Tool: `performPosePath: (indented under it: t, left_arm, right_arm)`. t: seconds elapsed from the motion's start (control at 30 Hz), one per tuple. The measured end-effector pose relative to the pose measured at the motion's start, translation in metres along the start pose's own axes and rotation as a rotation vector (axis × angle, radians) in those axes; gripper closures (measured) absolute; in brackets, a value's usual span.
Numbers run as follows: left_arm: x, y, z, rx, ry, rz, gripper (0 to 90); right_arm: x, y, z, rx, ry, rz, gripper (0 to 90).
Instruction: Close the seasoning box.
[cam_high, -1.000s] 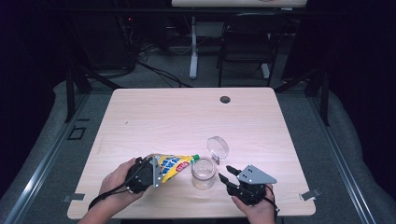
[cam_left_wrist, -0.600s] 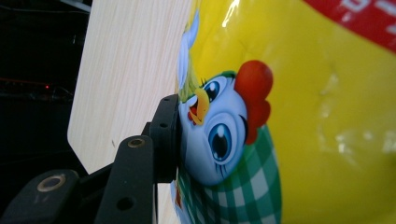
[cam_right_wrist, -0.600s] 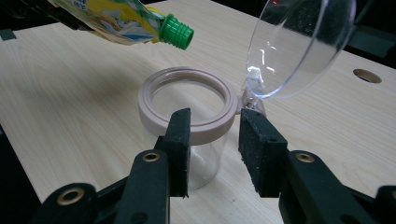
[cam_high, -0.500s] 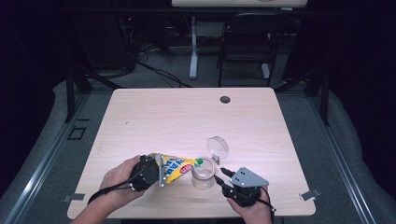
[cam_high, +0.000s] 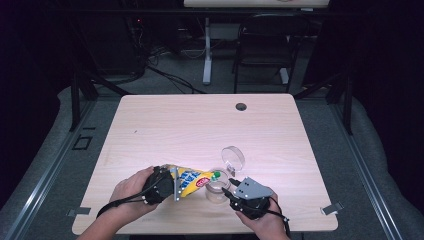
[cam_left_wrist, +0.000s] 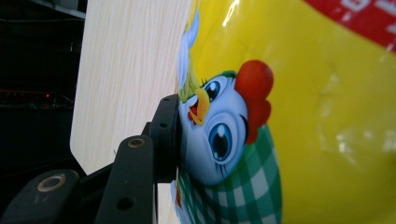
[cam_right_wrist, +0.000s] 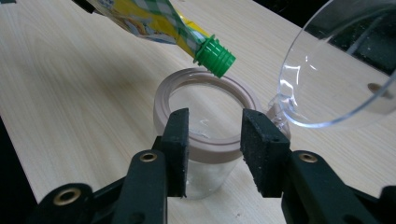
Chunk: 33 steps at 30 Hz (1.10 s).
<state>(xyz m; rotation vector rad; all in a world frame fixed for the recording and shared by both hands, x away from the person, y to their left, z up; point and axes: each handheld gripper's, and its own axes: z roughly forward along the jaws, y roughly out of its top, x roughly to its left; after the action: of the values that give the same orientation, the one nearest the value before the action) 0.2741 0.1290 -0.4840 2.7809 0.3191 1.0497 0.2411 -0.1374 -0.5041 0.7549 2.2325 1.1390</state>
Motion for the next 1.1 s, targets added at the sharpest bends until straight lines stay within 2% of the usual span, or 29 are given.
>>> performPosePath:
  t: [0.1,0.2,0.5,1.1]
  left_arm:
    - [0.001,0.000,0.000,0.002,0.000,0.004,59.5]
    - [0.002,0.000,0.000,0.001,-0.003,0.004,59.5]
    - [0.003,0.002,0.000,0.003,-0.015,0.017,59.5]
    - [0.002,0.007,0.004,0.010,-0.036,0.035,59.6]
  right_arm:
    - [-0.001,0.005,0.004,0.014,0.016,-0.008,61.5]
    - [-0.001,0.008,0.007,0.013,0.005,-0.024,61.1]
    - [-0.001,0.018,0.015,-0.018,0.018,-0.055,59.2]
    - [0.001,0.023,0.024,-0.019,0.013,-0.097,56.2]
